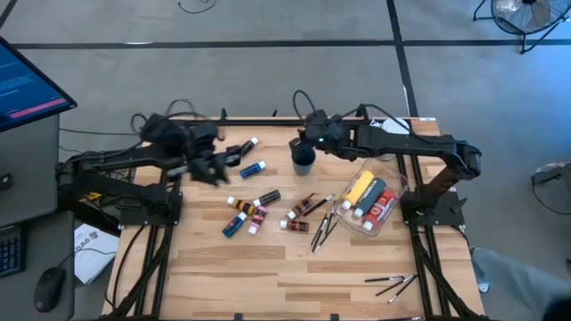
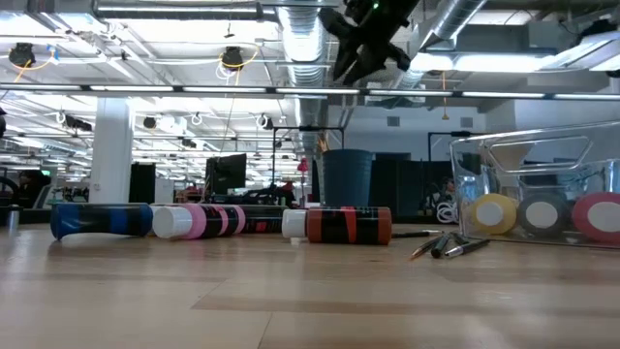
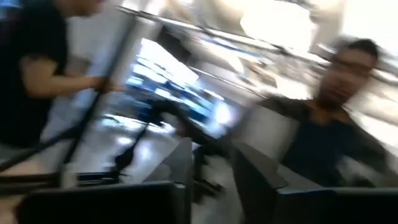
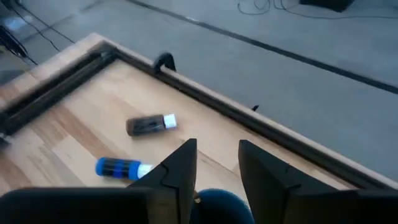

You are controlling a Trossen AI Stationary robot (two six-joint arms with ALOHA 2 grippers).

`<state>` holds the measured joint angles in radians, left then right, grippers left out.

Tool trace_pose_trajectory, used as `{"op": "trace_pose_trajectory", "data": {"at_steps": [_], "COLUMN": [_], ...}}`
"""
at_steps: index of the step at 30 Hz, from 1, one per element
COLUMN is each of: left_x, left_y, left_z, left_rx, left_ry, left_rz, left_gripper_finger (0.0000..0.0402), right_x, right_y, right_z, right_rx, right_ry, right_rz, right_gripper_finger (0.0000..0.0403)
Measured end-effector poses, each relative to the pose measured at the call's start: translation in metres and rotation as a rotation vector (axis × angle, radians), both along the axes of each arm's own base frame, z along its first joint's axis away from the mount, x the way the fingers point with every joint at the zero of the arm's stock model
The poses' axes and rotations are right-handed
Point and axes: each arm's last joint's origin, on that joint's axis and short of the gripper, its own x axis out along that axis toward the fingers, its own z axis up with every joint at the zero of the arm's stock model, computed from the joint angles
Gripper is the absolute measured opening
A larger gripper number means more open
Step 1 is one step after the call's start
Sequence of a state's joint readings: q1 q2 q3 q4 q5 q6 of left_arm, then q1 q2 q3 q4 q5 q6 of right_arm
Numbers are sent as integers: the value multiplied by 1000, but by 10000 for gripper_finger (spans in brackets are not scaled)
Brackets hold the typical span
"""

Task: Pick & Place Paint Supplies
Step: Move the transparent bin to the bottom center of the table

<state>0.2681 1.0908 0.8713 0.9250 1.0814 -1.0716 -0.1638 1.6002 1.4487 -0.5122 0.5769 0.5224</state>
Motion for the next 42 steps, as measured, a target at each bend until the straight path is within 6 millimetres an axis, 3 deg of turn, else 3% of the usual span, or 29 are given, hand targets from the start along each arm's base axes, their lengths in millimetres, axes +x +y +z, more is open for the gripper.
{"op": "trace_pose_trajectory", "data": {"at_steps": [3, 12, 19, 24, 42], "left_x": [-9, -31, -66, -82, -81], "left_y": [-7, -23, -48, -55, -58], "left_z": [7, 23, 53, 69, 68], "left_rx": [32, 47, 103, 103, 102], "left_ry": [-43, -209, -484, -561, -562], "left_rz": [-75, -99, -248, -288, -307], "left_gripper_finger": [10, 0, 0, 0, 0], "right_x": [-3, -10, -6, -3, -3], "right_y": [1, 4, 7, 7, 6], "right_z": [13, 47, 55, 53, 54], "right_rx": [-13, -65, -64, -62, -61], "right_ry": [-84, -308, -398, -400, -403], "right_rz": [1, 17, 79, 84, 83], "right_gripper_finger": [113, 113, 113, 113, 113]}}
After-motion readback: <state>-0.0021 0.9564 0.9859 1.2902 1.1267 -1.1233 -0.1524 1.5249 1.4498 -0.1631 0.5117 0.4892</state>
